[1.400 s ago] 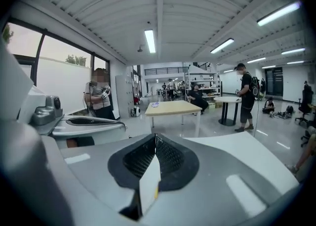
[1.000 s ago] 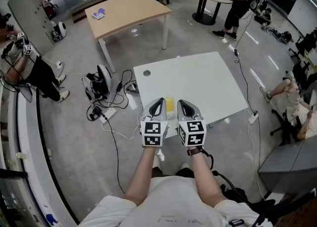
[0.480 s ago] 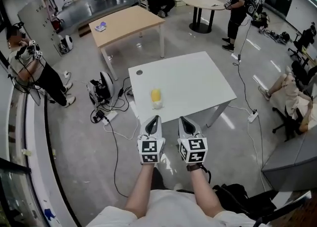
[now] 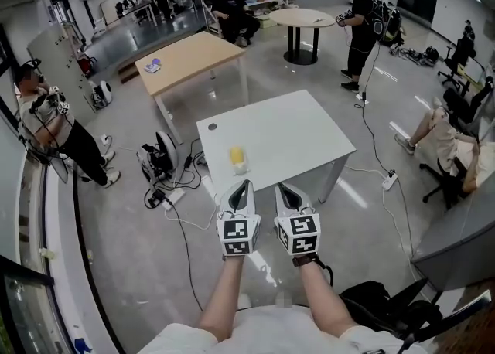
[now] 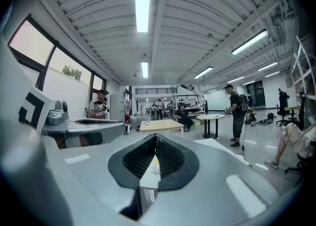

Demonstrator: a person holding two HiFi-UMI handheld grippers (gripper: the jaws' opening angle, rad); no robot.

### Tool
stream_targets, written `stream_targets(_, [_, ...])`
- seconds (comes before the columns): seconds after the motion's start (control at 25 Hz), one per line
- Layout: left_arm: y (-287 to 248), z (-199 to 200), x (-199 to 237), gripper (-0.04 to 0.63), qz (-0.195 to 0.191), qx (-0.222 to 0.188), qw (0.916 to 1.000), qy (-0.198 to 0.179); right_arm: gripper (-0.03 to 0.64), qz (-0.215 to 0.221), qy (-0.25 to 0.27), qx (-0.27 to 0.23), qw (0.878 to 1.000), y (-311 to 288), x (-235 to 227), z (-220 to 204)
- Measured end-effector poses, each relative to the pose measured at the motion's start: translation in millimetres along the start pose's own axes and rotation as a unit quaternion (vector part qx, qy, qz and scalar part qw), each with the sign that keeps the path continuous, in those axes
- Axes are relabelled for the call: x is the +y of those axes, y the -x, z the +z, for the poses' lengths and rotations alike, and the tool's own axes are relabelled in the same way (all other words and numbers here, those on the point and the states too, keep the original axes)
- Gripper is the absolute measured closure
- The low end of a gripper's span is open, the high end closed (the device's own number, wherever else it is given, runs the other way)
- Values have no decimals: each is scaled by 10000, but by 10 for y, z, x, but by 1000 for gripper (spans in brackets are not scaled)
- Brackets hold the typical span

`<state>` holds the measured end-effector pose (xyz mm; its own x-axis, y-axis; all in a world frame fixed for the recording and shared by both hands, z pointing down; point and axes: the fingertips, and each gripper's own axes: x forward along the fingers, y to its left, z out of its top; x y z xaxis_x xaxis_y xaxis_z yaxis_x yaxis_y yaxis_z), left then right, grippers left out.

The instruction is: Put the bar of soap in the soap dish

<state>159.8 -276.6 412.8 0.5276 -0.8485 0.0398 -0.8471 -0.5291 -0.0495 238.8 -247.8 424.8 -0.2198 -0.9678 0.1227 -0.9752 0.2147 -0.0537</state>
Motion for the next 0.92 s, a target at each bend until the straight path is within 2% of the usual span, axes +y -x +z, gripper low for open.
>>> stream_targets(0.24, [209,145,296,595,176,-185,9996,-75,607,-115,-22,-208,9997,-24,164,160])
stream_targets(0.6, [526,195,726,595,520,-270,9983,-16,607,234,130,-270,9993,-168,761,240])
stream_targets(0.92, [604,158,916,595,616,-277,9977,16,607,169,55,-212,9996,-265,849,194])
